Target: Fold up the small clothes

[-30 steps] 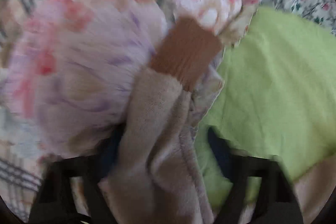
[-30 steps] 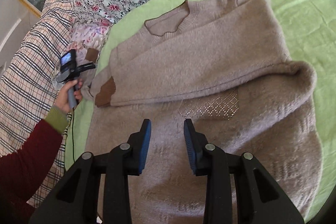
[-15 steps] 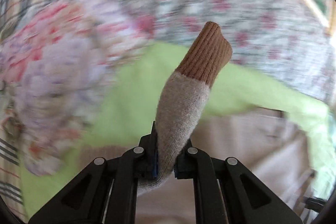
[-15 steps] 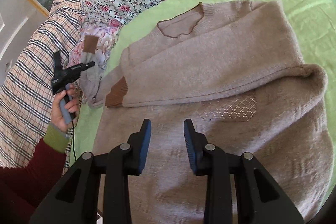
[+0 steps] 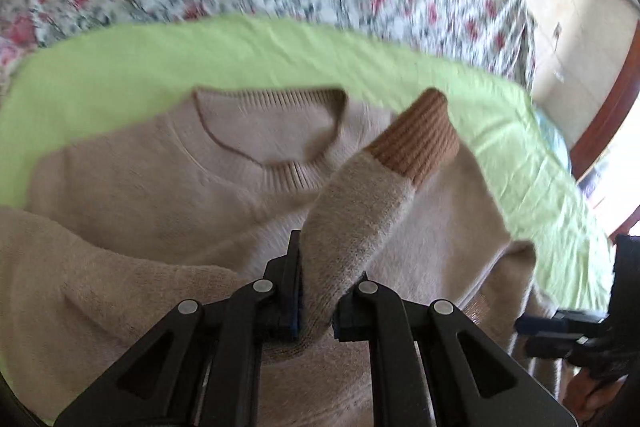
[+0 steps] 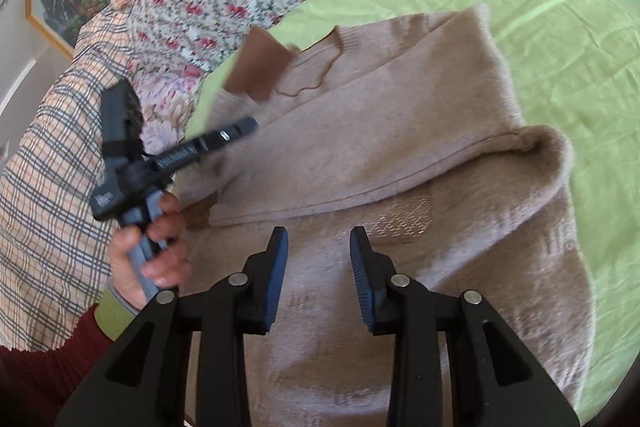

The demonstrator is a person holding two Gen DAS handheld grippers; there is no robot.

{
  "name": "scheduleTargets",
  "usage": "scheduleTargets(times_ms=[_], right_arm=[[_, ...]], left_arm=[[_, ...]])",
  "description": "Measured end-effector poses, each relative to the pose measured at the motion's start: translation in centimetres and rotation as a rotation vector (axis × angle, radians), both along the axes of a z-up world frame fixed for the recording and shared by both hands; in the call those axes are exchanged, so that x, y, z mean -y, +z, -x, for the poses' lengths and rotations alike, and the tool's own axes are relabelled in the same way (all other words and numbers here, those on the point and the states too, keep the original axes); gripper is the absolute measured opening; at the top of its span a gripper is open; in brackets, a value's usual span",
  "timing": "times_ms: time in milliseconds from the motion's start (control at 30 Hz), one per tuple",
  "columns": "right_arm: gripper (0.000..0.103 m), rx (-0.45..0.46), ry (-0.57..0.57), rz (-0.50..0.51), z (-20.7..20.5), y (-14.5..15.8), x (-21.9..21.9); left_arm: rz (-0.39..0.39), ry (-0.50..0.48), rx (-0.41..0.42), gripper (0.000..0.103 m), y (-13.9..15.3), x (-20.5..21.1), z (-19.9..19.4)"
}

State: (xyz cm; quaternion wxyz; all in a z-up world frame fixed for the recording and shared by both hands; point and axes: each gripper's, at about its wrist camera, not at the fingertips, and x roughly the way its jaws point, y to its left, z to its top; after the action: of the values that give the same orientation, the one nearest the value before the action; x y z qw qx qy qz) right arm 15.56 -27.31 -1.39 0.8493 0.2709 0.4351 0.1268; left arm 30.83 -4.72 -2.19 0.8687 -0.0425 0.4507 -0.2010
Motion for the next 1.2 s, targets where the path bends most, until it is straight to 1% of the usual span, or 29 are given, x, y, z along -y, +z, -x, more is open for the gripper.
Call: scheduleTargets(times_ms=[33, 100, 133, 167, 200, 233, 300, 367, 433, 467, 533, 567, 600, 667, 733, 800, 833, 900, 1033, 1067, 1100, 1133, 1167, 1200], right_arm=[[0.034, -0.001, -0.006, -0.002, -0.2, 0.0, 0.2], [0.034, 0.005, -0.014, -0.010, -0.7, 0.0, 0.5], [0.036, 0.008, -0.018, -0.016, -1.1, 0.1, 0.6], [0.040, 0.011, -0.026, -0.020, -1.6, 0.1, 0.7], [0.048, 0.017, -0.029, -0.023, -2.0, 0.2, 0.8], [0.052, 0.025, -0.030, -0.026, -2.7, 0.2, 0.8], [0.052, 0.030, -0.038, -0.029, -4.0, 0.1, 0.7], [0.052, 0.029, -0.032, -0.041, -5.6, -0.2, 0.6], [0.052, 0.025, -0.032, -0.027, -7.1, -0.7, 0.4], [0.052, 0.017, -0.038, -0.015, -7.5, -0.9, 0.4], [0.052, -0.013, -0.087, 0.016, -8.0, -1.6, 0.7], [0.052, -0.025, -0.110, 0.014, -8.0, -1.9, 0.9], [0.052, -0.031, -0.113, -0.004, -8.0, -2.3, 0.9], [0.052, -0.040, -0.084, -0.049, -7.9, -2.9, 0.6], [0.053, -0.017, -0.058, -0.061, -7.2, -2.9, 0.0], [0.053, 0.017, -0.029, -0.021, -6.4, -2.5, -0.9], [0.053, 0.031, -0.012, 0.016, -6.1, -2.2, -1.4], [0.053, 0.050, 0.027, 0.079, -5.8, -1.7, -2.3], [0.053, 0.057, 0.079, 0.281, -6.6, -1.4, -4.0], [0.053, 0.055, 0.086, 0.297, -6.9, -1.5, -4.0], [0.047, 0.061, 0.092, 0.285, -7.2, -1.6, -4.0], [0.017, 0.068, 0.105, 0.263, -7.5, -1.6, -3.8], [0.005, 0.060, 0.117, 0.257, -7.6, -1.5, -3.7], [0.005, 0.059, 0.125, 0.254, -7.6, -1.0, -3.6]], left_arm=[[-0.010, -0.002, -0.016, 0.012, -0.5, 0.2, -0.1], [0.007, -0.008, -0.039, 0.022, -1.0, 0.1, 0.6], [0.018, -0.008, -0.045, 0.026, -1.0, -0.1, 0.9], [0.027, 0.002, -0.047, 0.042, -0.9, -0.6, 1.7], [0.031, 0.013, -0.040, 0.056, -0.4, -1.4, 2.3], [0.040, 0.032, -0.022, 0.060, 0.2, -2.3, 3.6], [0.042, 0.078, 0.008, 0.067, 1.1, -4.1, 5.7], [0.027, 0.159, 0.030, 0.070, 1.8, -7.0, 8.2], [0.012, 0.234, 0.040, 0.070, 1.9, -9.5, 9.9], [-0.010, 0.295, 0.043, 0.070, 1.8, -11.3, 10.7], [-0.053, 0.391, 0.035, 0.071, 1.2, -14.2, 11.6], [-0.064, 0.418, 0.025, 0.072, 0.8, -15.3, 11.7], [-0.081, 0.454, -0.003, 0.072, 0.0, -16.8, 11.7], [-0.099, 0.502, -0.049, 0.072, -1.4, -18.9, 11.2], [-0.098, 0.521, -0.068, 0.071, -2.4, -20.2, 10.6], [-0.114, 0.525, -0.060, 0.072, -2.5, -20.4, 9.8], [-0.137, 0.528, -0.053, 0.072, -2.5, -20.2, 9.2], [-0.158, 0.539, -0.050, 0.072, -2.5, -20.0, 8.6], [-0.157, 0.560, -0.044, 0.072, -2.4, -19.4, 7.4], [-0.157, 0.566, -0.044, 0.072, -2.4, -19.4, 7.3], [-0.158, 0.569, -0.044, 0.072, -2.4, -19.1, 6.9], [-0.160, 0.571, -0.043, 0.072, -2.4, -19.0, 6.9], [-0.164, 0.572, -0.043, 0.072, -2.4, -18.9, 6.8], [-0.167, 0.572, -0.042, 0.072, -2.4, -18.9, 6.9]])
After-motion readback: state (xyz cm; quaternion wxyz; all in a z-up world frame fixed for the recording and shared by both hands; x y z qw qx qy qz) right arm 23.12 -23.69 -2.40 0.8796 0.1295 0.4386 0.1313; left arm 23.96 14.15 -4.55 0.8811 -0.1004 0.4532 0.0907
